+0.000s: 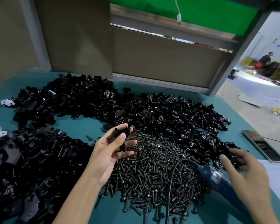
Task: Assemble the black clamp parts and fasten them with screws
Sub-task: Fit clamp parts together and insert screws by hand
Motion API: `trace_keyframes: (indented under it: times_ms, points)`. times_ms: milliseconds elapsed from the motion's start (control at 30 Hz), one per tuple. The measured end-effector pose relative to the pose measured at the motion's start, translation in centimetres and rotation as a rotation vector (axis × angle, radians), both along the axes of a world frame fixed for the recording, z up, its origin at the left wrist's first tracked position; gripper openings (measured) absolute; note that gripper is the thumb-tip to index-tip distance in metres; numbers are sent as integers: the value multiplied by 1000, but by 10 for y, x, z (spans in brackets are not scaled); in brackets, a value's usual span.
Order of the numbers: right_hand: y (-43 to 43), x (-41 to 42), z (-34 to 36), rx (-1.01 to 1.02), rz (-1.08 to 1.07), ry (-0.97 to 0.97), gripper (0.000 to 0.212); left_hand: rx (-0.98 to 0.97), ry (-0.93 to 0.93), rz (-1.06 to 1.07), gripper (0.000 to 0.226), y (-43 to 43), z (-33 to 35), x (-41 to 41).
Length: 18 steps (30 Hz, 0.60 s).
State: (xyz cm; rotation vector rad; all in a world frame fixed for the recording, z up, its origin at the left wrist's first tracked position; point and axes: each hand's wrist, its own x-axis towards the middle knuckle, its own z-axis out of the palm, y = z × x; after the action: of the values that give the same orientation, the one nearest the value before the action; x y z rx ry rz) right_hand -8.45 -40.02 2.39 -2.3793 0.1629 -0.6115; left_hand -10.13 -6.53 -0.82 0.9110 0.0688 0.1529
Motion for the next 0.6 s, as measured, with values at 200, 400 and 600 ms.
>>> trace_keyframes:
  times_ms: [200, 400, 600]
  points:
    - [50, 104, 26, 5, 257, 31, 26, -79, 22, 55, 36, -2, -1, 1]
    - [100, 195, 39, -24, 301, 180, 29, -36, 2, 42, 35, -4, -2, 0]
    - [128, 245, 38, -288, 372, 287, 62, -29, 11, 11, 43, -5, -4, -1]
